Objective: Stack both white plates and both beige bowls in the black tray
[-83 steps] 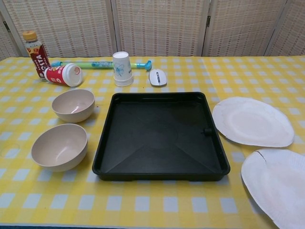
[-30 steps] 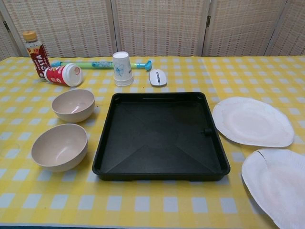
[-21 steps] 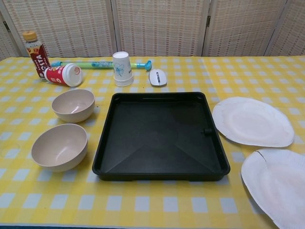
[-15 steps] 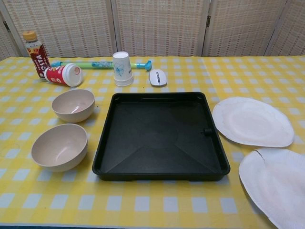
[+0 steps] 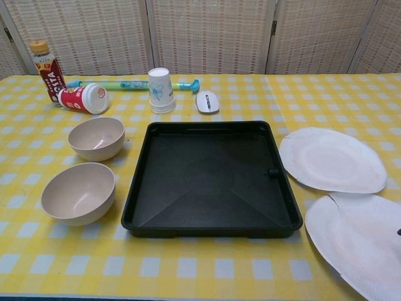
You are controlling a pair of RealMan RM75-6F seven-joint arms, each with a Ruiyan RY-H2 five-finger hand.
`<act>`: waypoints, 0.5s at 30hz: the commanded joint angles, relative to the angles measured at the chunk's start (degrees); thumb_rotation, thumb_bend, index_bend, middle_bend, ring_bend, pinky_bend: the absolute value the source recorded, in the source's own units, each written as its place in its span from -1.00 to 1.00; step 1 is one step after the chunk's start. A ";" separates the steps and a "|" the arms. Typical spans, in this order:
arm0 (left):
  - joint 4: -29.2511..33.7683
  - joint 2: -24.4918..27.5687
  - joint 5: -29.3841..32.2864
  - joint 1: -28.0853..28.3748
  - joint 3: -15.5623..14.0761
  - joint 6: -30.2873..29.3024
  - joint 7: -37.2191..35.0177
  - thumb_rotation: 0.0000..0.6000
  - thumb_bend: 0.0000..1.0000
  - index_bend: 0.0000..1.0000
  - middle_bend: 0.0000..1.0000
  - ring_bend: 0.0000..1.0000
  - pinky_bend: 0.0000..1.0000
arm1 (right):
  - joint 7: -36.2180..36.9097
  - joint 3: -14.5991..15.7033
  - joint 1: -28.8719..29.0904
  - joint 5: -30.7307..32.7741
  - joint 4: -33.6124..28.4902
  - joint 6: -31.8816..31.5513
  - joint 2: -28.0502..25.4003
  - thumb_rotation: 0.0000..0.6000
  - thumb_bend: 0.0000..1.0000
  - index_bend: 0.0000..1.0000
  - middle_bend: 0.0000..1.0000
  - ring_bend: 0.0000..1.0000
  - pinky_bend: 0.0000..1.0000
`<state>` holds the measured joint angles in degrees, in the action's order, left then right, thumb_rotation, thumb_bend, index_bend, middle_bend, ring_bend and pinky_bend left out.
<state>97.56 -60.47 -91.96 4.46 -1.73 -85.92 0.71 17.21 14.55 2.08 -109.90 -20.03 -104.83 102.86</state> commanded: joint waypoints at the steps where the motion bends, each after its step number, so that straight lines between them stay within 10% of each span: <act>1: -0.03 0.07 -0.08 0.05 -0.03 0.12 0.01 1.00 -0.27 -0.98 -0.97 -1.00 -1.00 | 0.68 -0.36 -0.05 0.23 0.20 -2.69 -0.14 1.00 0.04 0.48 -0.48 -0.59 -0.74; 15: 0.05 -0.35 0.26 0.88 -0.22 2.31 0.81 1.00 -0.27 -1.00 -0.97 -1.00 -1.00 | 5.88 -3.29 -1.50 1.81 3.19 -20.97 0.87 1.00 0.07 0.55 -0.36 -0.53 -0.70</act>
<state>97.53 -60.93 -91.64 5.22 -1.86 -83.76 1.71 22.47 11.80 0.62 -108.46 -17.06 -124.58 103.48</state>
